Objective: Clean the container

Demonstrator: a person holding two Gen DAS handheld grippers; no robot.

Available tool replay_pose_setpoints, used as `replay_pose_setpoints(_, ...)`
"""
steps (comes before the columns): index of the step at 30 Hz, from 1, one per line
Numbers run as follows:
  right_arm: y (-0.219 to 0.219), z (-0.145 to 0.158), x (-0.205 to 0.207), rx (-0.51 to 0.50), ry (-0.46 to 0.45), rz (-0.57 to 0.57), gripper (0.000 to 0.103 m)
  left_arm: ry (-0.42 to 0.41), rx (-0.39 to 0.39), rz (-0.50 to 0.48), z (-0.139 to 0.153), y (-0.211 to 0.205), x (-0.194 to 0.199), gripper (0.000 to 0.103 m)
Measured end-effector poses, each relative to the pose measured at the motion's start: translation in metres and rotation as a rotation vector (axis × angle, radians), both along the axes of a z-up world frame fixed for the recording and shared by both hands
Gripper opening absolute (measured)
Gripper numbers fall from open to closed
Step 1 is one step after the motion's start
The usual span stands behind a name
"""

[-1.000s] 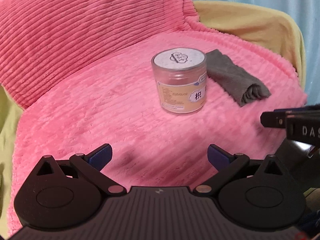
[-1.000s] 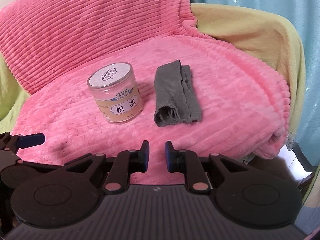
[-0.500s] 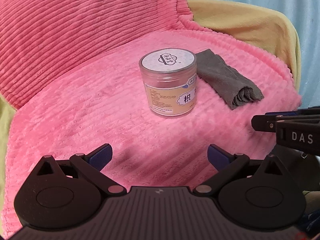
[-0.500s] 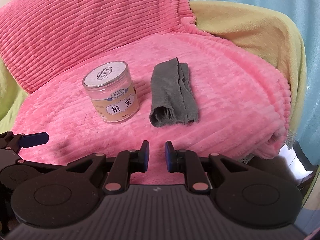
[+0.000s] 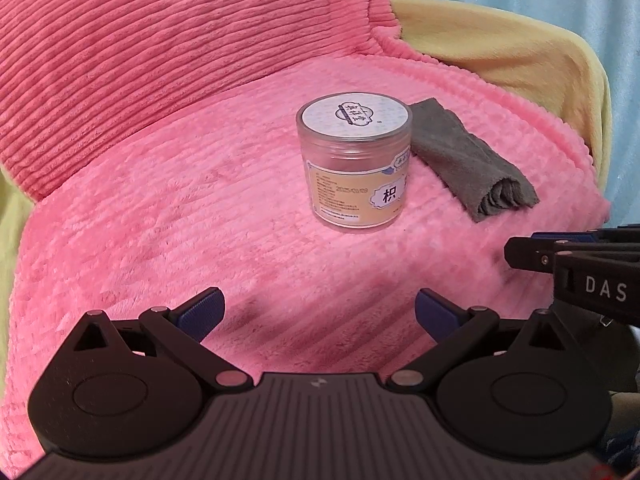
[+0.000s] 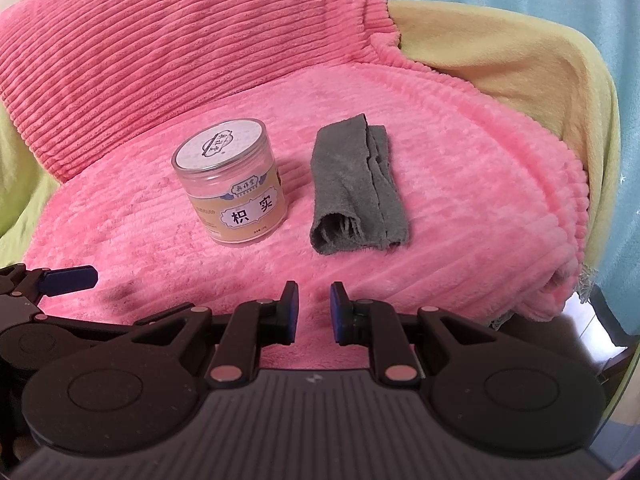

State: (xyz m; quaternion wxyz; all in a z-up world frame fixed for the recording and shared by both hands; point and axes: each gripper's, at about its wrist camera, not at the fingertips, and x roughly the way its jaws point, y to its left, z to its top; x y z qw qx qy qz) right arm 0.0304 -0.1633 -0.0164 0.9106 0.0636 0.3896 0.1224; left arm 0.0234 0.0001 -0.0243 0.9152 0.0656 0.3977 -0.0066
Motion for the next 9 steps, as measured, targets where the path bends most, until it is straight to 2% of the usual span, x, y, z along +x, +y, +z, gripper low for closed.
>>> replay_pose_setpoints(9, 0.0012, -0.0008, 0.0001, 0.0, -0.001, 0.002, 0.014, -0.002, 0.006, 0.002, 0.0, -0.002, -0.0015, 0.102)
